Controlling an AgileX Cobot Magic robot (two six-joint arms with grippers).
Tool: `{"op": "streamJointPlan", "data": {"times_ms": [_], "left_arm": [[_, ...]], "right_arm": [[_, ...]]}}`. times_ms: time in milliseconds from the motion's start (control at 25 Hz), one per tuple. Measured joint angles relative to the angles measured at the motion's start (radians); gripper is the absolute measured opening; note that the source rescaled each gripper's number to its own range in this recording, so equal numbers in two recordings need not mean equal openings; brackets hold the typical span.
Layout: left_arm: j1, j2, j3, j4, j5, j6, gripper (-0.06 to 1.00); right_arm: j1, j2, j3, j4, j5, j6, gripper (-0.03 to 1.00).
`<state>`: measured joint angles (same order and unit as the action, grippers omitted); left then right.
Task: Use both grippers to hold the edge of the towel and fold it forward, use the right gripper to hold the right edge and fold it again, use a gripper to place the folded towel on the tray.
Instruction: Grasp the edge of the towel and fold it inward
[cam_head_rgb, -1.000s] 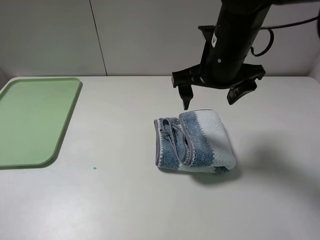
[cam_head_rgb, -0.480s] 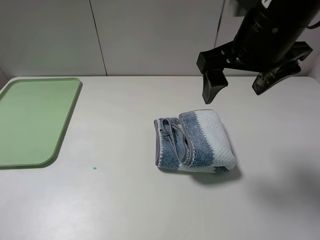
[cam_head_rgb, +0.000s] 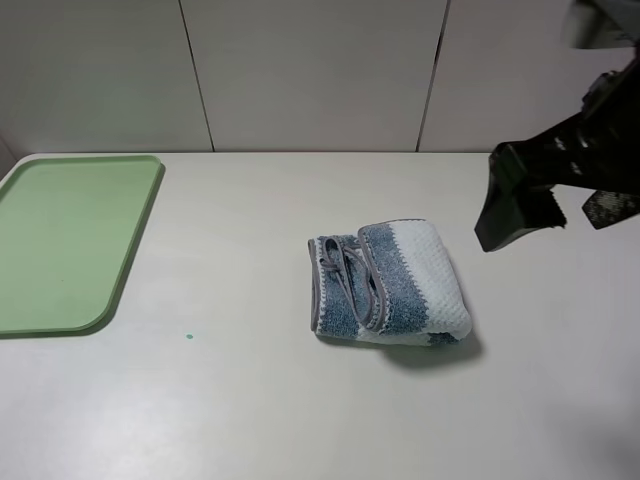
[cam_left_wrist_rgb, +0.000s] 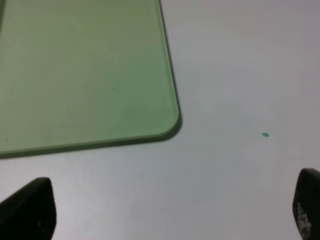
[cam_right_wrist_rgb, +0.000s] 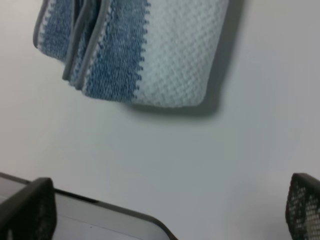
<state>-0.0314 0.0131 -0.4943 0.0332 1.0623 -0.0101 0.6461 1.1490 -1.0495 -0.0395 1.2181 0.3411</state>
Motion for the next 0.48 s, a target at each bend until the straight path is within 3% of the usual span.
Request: {"op": "streamJointPlan", "data": {"times_ms": [320,480], "left_arm": [[0.000,0.000,0.000,0.000,0.000,0.000,0.93],[0.000,0.000,0.000,0.000,0.000,0.000,0.93]], "right_arm": [[-0.013,-0.259,0.130,-0.005,0.001,-0.004,1.00],[-0.148,-0.421,0.226,-0.005,-0.030,-0.003,1.00]]}}
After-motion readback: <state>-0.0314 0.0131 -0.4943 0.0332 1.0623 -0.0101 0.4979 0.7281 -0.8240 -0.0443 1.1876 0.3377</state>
